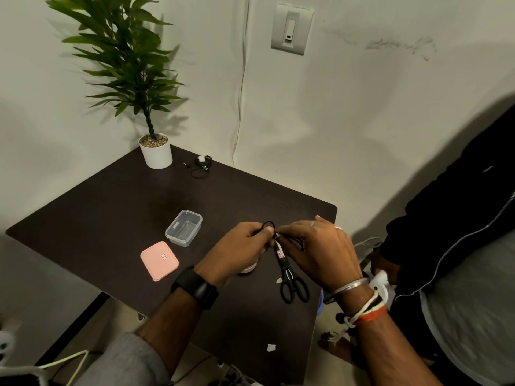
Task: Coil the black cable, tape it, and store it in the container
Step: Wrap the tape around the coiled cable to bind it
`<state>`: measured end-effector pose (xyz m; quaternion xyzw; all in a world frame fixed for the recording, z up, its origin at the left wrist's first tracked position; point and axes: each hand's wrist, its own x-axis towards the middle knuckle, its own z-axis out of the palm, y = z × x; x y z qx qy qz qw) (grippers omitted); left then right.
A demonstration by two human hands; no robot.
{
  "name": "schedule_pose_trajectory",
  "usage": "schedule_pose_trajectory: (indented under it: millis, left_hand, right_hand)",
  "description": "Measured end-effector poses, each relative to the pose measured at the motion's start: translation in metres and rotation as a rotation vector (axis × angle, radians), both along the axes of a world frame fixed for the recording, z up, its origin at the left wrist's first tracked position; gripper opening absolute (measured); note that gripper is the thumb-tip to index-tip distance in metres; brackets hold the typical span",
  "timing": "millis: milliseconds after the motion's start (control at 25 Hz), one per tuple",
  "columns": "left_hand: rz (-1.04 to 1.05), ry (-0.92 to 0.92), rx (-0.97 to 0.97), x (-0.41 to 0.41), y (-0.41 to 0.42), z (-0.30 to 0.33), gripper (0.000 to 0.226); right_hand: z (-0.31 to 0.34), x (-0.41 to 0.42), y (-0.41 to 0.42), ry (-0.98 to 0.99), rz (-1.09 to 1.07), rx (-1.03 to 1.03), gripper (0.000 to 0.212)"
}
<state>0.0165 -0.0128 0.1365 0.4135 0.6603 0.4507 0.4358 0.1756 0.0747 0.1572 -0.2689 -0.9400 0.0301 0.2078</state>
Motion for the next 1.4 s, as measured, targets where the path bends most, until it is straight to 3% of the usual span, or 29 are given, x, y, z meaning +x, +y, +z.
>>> schedule_pose_trajectory:
  millis: [120,360,480,560,640,720,840,960,1240,1400]
  left_hand:
    - [-0.002,-0.027,-0.026,-0.005,-0.002,-0.007,0.035]
    - [-0.016,0.026,-0.033,-0.012,0.001,-0.019,0.037]
    - [-0.022,0.022,-0.048,-0.020,0.004,-0.030,0.038]
    - [-0.002,-0.048,-0.061,-0.028,0.008,-0.037,0.038]
    - [0.018,-0.088,-0.082,-0.039,0.013,-0.045,0.036]
    - [0.014,-0.112,-0.103,-0.051,0.019,-0.055,0.034]
    - [-0.005,-0.093,-0.137,-0.066,0.032,-0.072,0.032]
    - [0.010,0.020,-0.240,-0.085,0.049,-0.095,0.039]
    - [0.233,0.004,-0.265,-0.127,0.082,-0.152,0.026]
    - [0.278,0.115,-0.339,-0.141,0.090,-0.181,0.025]
  right_hand:
    - [-0.008,0.001,0.002,0.009,-0.001,-0.015,0.034]
    - [-0.016,-0.009,0.006,0.019,0.062,0.046,0.013]
    - [-0.030,-0.016,0.009,0.043,0.038,-0.005,0.015]
    - [-0.044,-0.019,0.019,0.090,-0.031,-0.190,0.039]
    - [-0.061,-0.022,0.033,0.238,-0.027,-0.560,0.071]
    - [-0.084,-0.030,0.043,0.433,0.004,-0.973,0.085]
    - [-0.121,-0.053,0.050,0.648,-0.002,-1.337,0.055]
    - [-0.153,-0.081,0.061,0.661,-0.102,-1.253,0.027]
    - [-0.204,-0.131,0.093,0.598,-0.212,-1.269,0.021]
    - [-0.221,-0.153,0.112,0.482,-0.301,-1.300,0.023]
